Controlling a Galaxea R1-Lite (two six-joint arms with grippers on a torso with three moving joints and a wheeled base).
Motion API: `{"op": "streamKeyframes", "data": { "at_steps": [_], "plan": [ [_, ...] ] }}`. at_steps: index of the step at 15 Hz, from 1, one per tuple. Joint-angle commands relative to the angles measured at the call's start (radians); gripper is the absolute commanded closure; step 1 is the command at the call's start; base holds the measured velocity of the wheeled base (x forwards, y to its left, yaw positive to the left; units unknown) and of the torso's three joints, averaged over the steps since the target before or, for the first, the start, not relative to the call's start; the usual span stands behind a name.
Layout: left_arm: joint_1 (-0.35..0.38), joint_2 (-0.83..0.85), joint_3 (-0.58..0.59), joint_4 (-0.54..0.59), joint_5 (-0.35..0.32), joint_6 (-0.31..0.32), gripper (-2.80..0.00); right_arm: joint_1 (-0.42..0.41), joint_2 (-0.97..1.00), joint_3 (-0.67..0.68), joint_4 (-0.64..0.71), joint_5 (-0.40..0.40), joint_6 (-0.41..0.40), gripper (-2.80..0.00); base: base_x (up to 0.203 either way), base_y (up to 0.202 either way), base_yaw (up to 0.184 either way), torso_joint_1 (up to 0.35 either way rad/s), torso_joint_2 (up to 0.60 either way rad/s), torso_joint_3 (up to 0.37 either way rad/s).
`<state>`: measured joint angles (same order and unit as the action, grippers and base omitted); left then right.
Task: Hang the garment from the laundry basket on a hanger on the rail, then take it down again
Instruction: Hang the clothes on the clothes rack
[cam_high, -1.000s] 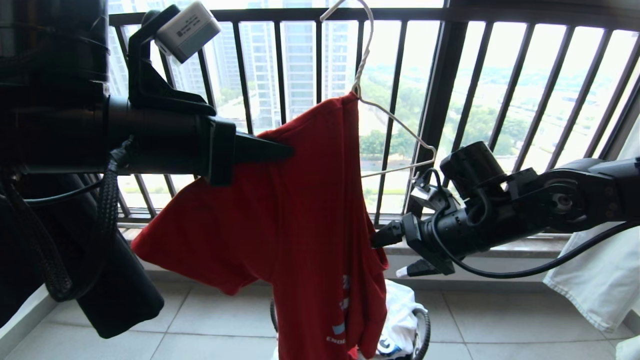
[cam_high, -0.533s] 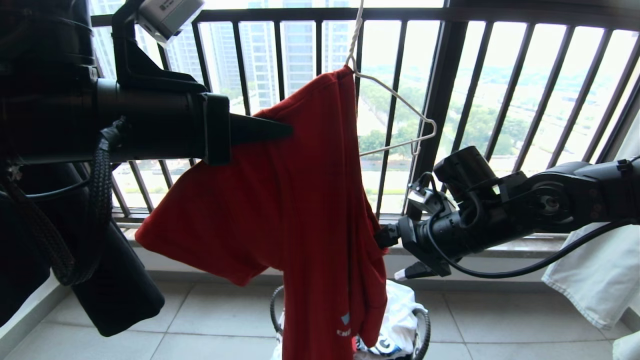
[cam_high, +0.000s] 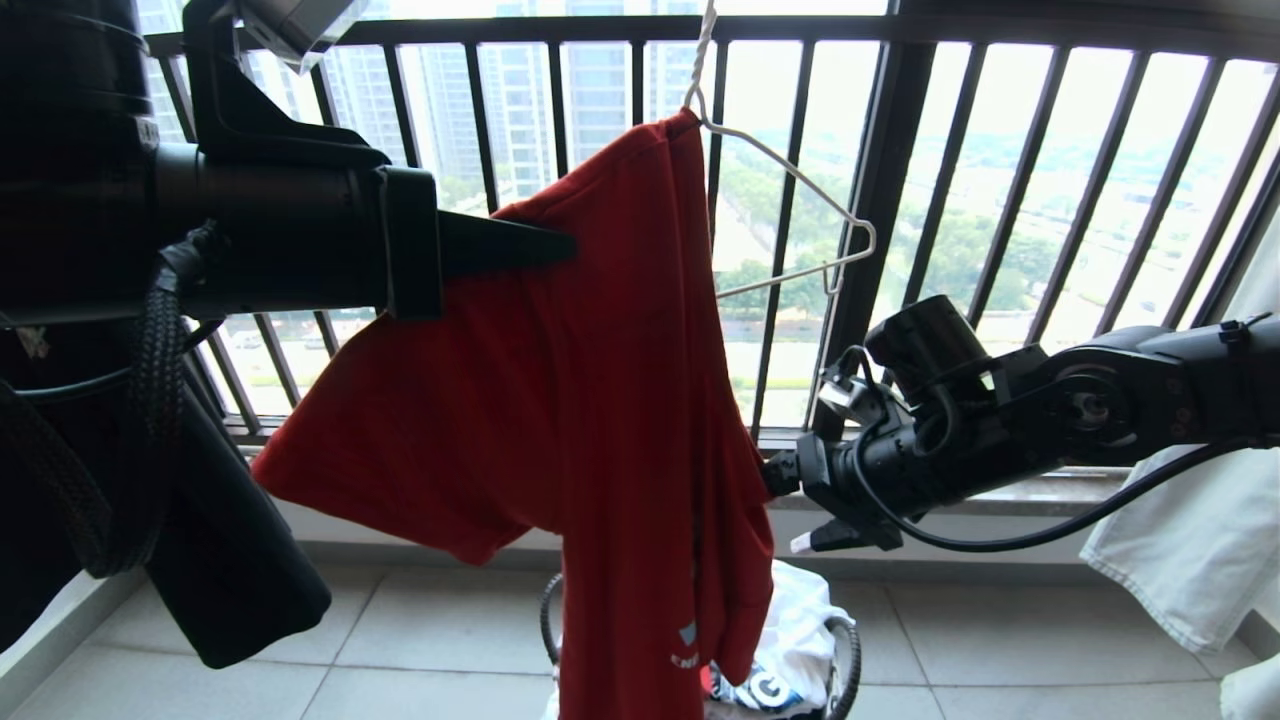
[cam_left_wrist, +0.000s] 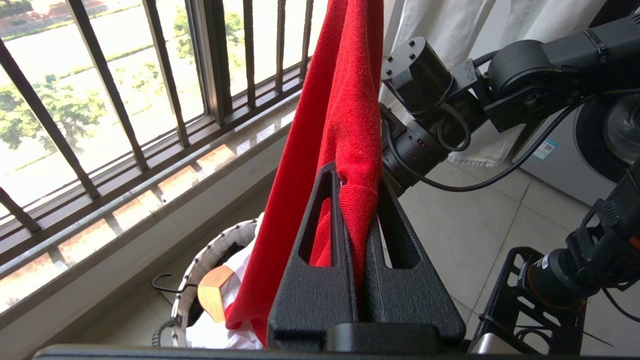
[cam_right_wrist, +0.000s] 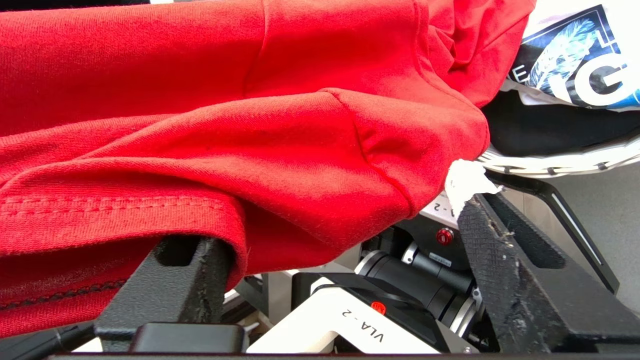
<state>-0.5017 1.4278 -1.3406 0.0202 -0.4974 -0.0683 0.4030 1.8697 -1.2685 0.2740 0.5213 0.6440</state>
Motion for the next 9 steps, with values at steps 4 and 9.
{"op": "streamKeyframes", "data": {
  "at_steps": [4, 9],
  "plan": [
    [0.005, 0.002, 0.000, 0.000, -0.003, 0.001, 0.00, -0.039, 0.001, -0.020, 0.002, -0.008, 0.003, 0.00, 0.000, 0.000, 0.000, 0.000, 0.00, 0.000],
    [0.002, 0.035, 0.005, 0.000, -0.004, 0.010, 0.00, -0.098, -0.046, -0.037, 0.007, -0.018, -0.003, 0.00, 0.000, 0.000, 0.000, 0.000, 0.00, 0.000]
  ]
}}
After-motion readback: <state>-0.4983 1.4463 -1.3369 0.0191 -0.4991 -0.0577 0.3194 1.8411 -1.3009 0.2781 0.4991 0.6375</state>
